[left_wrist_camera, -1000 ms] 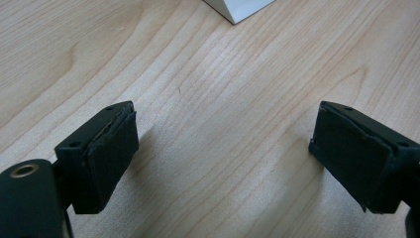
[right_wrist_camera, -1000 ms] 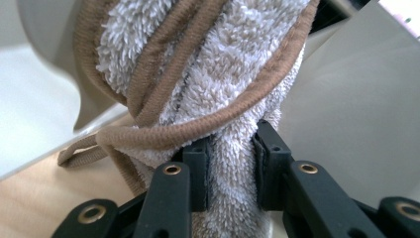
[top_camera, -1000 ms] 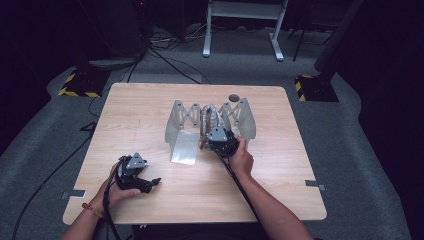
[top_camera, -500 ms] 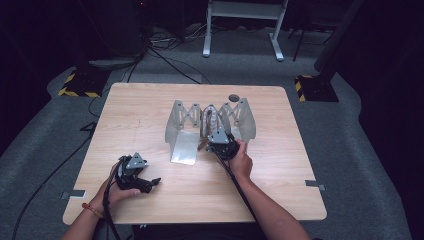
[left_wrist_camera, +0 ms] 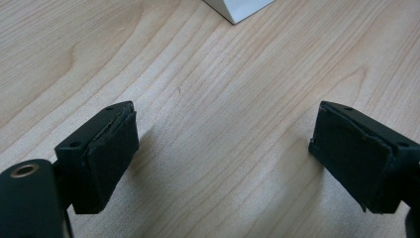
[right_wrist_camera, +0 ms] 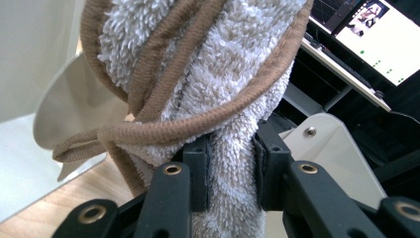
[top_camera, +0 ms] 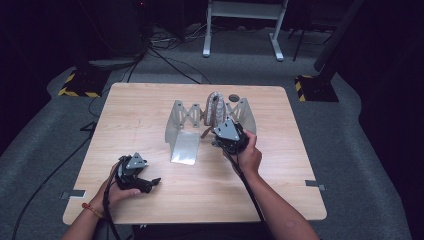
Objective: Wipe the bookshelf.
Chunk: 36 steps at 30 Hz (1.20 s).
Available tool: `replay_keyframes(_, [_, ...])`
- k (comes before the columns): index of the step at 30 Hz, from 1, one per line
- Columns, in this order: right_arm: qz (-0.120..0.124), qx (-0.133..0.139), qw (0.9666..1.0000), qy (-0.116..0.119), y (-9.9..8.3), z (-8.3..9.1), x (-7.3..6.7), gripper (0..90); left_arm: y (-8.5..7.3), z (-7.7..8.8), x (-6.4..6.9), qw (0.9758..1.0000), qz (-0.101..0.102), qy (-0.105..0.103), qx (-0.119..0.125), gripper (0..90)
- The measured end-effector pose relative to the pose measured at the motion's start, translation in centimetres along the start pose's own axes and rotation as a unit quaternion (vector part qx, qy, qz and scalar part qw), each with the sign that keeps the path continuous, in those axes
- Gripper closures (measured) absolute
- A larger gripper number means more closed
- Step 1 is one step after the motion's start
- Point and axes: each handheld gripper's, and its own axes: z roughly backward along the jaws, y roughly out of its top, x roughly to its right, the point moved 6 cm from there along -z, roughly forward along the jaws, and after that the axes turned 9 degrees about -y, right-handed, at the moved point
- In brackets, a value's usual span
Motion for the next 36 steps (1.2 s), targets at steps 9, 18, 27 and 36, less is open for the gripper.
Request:
replay_keyframes(9, [0.033, -0.051, 0.9979, 0.022, -4.4, -0.9, -2.6, 72.5, 0.0, 0.0, 0.0, 1.0, 0.0, 0.001, 0.001, 11.5])
replay_keyframes(18, [0.045, -0.065, 0.9964, 0.03, -5.6, -1.2, -3.2, 72.4, 0.1, -0.1, 0.0, 1.0, 0.001, 0.003, 0.001, 11.4])
replay_keyframes(27, [0.015, -0.029, 0.9994, 0.012, -1.8, -1.4, -1.5, 72.2, 0.1, -0.1, 0.0, 1.0, 0.003, 0.003, 0.003, 11.5])
replay_keyframes(36, [0.016, -0.056, 0.9976, 0.036, -3.0, -3.4, -4.0, 72.2, 0.1, -0.1, 0.0, 1.0, 0.002, 0.003, 0.002, 11.5])
